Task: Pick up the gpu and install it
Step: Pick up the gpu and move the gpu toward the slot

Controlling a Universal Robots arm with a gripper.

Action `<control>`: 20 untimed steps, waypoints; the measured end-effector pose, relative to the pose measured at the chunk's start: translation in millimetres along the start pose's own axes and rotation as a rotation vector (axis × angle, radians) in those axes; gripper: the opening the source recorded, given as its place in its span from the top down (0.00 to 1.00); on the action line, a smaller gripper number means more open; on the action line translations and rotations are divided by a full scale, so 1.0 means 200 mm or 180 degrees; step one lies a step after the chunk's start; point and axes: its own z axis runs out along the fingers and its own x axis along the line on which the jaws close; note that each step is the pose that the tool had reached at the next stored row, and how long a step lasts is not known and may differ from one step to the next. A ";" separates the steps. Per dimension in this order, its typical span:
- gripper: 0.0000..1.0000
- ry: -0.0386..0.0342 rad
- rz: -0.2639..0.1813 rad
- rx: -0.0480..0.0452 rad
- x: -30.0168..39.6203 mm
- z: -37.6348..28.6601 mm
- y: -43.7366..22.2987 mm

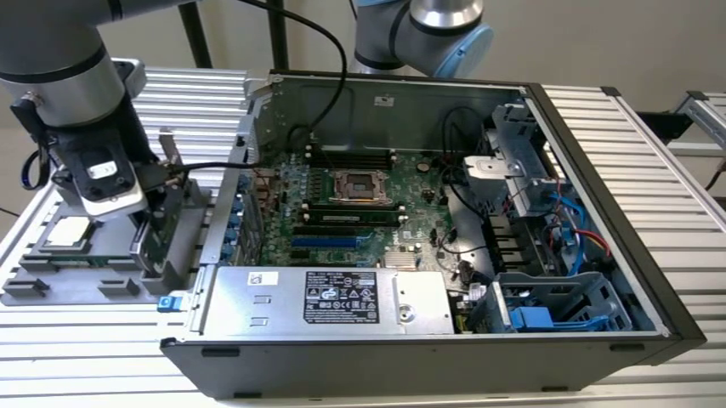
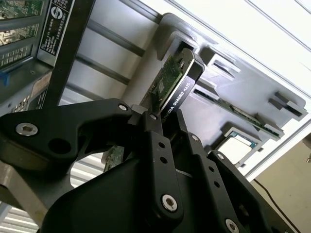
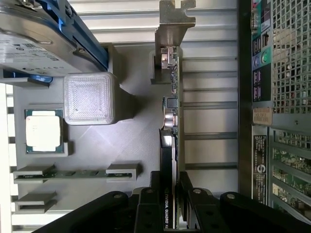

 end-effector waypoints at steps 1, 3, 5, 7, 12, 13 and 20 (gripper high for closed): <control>1.00 0.0000 -0.0001 0.0000 -0.001 -0.003 0.000; 1.00 0.0000 -0.0003 0.0000 0.000 -0.008 0.000; 1.00 0.0000 -0.0004 0.0000 0.000 -0.012 0.000; 1.00 0.0000 -0.0005 0.0000 0.000 -0.017 0.001; 1.00 0.0000 -0.0009 0.0000 0.000 -0.033 0.001; 1.00 0.0001 -0.0010 0.0000 0.000 -0.036 0.001; 1.00 0.0000 -0.0016 0.0000 0.000 -0.057 0.002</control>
